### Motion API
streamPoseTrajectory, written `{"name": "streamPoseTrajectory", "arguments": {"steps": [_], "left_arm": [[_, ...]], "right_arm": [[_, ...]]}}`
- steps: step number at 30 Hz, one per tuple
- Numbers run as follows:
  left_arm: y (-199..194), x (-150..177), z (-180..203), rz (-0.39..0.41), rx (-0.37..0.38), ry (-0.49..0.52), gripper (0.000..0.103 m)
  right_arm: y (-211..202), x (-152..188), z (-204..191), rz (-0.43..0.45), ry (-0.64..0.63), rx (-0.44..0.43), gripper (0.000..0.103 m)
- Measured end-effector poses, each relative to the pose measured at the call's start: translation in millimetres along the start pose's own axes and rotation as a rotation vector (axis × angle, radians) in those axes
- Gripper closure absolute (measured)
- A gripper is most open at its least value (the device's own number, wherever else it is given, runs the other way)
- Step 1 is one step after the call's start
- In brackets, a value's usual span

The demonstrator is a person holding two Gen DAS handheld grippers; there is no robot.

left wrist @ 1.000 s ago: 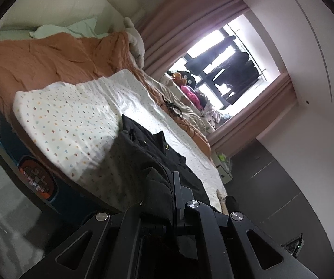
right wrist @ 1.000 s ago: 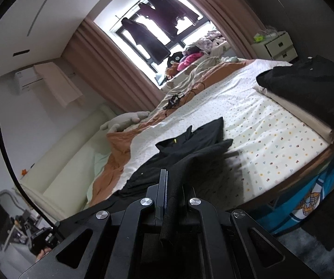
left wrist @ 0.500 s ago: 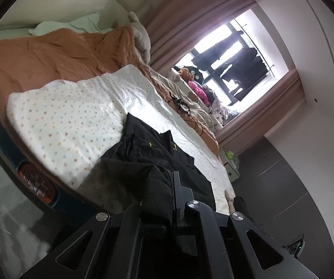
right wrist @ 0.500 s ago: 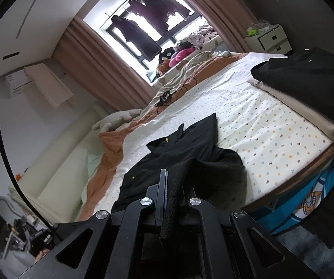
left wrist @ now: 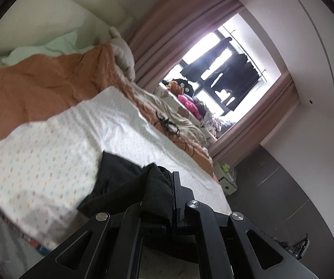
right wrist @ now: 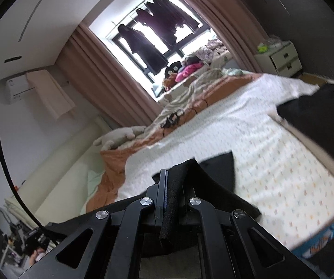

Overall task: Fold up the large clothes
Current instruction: 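Lift the jacket side with both tools and fold it over lengthwise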

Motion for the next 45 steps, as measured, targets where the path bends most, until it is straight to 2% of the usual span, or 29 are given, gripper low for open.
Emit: {"name": "streamPoseTrajectory", "arguments": {"steps": [5,10,22,26,32,39,42,44,45], "left_arm": [[26,-29,10,0.016,-0.003,0.024,0.101],[60,-43,3,0.008,-0.020,0.023,0.101],[159,-57,-36,-0.060,-0.100,0.034,0.101],[197,-53,-48,-0.086,-0.119,0.048,0.101],[248,-40,-81,-0.135,-0.151,0.016,0.101],[293,-17,-119,-0.203,-0.209,-0.011,0.100],[307,-11,-129,-0.237,-0.230,0.011,0.100],[317,-9,-135,-0.259,-0.245,0.006,0.096],[321,-7,-138,-0.271,-0.255,0.005,0.090]], "right_arm": [[28,-27,-10,0.014,-0.032,-0.001,0.099],[64,-46,-10,0.006,-0.037,0.006,0.099],[152,-60,24,-0.044,-0.035,0.078,0.099],[182,-55,41,-0.074,-0.037,0.107,0.099],[226,-40,77,-0.123,-0.011,0.164,0.099],[267,-18,110,-0.175,0.013,0.219,0.099],[280,-14,119,-0.189,0.009,0.245,0.099],[289,-14,123,-0.194,-0.018,0.287,0.092],[292,-15,123,-0.193,-0.033,0.308,0.076]]}}
Point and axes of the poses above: each gripper's, at about its wrist camera, not at the fingertips, and y roughly the way its jaws point, z to its right, x to its underside, the point moved 10 cm from there along y, roughly the way its jaws point, and after that the axes turned 3 degrees about y, right-handed, at the moved point
